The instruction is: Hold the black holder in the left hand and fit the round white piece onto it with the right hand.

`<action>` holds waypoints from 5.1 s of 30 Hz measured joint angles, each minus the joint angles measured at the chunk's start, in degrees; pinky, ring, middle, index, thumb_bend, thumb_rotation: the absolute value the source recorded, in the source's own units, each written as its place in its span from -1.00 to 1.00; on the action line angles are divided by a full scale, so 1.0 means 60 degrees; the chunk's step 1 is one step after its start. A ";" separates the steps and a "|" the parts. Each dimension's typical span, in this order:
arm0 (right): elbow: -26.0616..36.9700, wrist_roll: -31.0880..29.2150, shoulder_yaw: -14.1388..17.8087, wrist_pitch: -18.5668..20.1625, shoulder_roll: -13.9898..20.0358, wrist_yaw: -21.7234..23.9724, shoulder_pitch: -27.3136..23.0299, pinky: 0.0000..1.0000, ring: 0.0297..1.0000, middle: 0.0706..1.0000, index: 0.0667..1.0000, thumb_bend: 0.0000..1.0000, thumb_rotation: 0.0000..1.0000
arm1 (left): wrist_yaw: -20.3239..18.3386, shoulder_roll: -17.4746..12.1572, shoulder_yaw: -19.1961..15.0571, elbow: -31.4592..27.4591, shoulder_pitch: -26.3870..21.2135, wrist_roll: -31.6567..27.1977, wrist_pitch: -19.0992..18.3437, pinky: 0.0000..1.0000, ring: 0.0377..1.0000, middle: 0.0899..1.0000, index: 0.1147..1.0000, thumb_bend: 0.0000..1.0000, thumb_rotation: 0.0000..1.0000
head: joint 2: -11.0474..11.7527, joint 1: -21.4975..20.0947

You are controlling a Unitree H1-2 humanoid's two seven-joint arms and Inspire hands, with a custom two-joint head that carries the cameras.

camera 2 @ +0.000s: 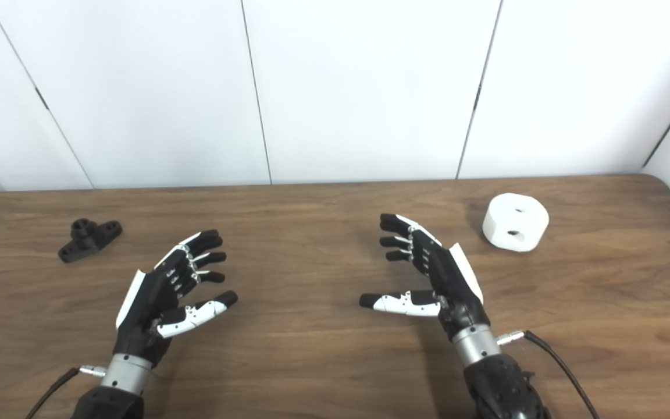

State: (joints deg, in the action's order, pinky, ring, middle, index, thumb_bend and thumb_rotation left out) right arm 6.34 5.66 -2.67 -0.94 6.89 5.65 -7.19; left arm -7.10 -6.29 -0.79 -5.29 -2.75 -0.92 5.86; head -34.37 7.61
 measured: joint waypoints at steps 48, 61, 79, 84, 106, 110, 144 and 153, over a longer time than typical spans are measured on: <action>0.0160 -0.0375 0.0389 0.0631 0.0536 0.0230 0.0094 0.18 0.44 0.60 0.55 0.48 -1.00 | -0.0705 -0.2590 -0.0101 -0.1001 -0.1280 0.1345 -0.1763 0.05 0.37 0.54 0.50 0.42 -1.00 | 0.1627 0.3492; 0.0070 -0.0425 0.0362 0.0591 0.0532 0.0230 0.0061 0.19 0.45 0.63 0.56 0.46 -1.00 | -0.0361 -0.3637 -0.0905 -0.1611 -0.2194 0.2957 -0.2806 0.37 0.49 0.49 0.45 0.48 -1.00 | 0.1671 0.3521; -0.0121 -0.0488 0.0363 0.0531 0.0564 0.0230 0.0047 0.15 0.42 0.58 0.53 0.47 -1.00 | 0.0249 -0.4279 -0.0986 -0.0948 -0.2486 0.6183 -0.4200 0.87 0.99 0.92 0.73 0.74 -0.52 | 0.1700 0.3493; -0.0121 -0.0498 0.0367 0.0520 0.0569 0.0231 0.0040 0.10 0.38 0.55 0.52 0.47 -1.00 | 0.0084 -0.4507 -0.0843 -0.0585 -0.2487 0.6705 -0.4762 1.00 1.00 0.97 0.79 0.85 -0.36 | 0.1700 0.3521; -0.0006 -0.0505 0.0377 0.0493 0.0643 0.0231 0.0069 0.10 0.40 0.56 0.52 0.52 -0.91 | -0.0965 -0.4855 0.0102 0.1529 -0.2965 0.7533 -0.5403 1.00 1.00 1.00 0.88 1.00 0.08 | 0.1568 0.3419; 0.0183 -0.0498 0.0378 0.0520 0.0673 0.0230 0.0104 0.09 0.38 0.55 0.51 0.53 -0.92 | -0.0903 -0.4843 0.0172 0.1895 -0.2996 0.7590 -0.5413 1.00 1.00 1.00 0.86 1.00 -0.04 | 0.1539 0.3404; 0.0301 -0.0526 0.0467 0.0611 0.0686 0.0231 0.0292 0.15 0.39 0.54 0.49 0.51 -0.98 | 0.1864 -0.4060 0.0953 0.4792 -0.3621 0.6770 -0.4706 1.00 1.00 1.00 0.62 0.82 -0.25 | 0.1597 0.3287; 0.0337 -0.0523 0.0467 0.0611 0.0688 0.0232 0.0359 0.19 0.41 0.59 0.52 0.46 -1.00 | 0.1983 -0.4043 0.1004 0.5095 -0.3692 0.6492 -0.4633 1.00 1.00 1.00 0.54 0.71 -0.34 | 0.1466 0.3258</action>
State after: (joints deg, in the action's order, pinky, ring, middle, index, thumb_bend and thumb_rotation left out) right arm 8.36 2.52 0.14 2.73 11.01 7.04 -5.04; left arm 4.79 -30.55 5.23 25.28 -24.90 38.03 -21.93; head -25.57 27.16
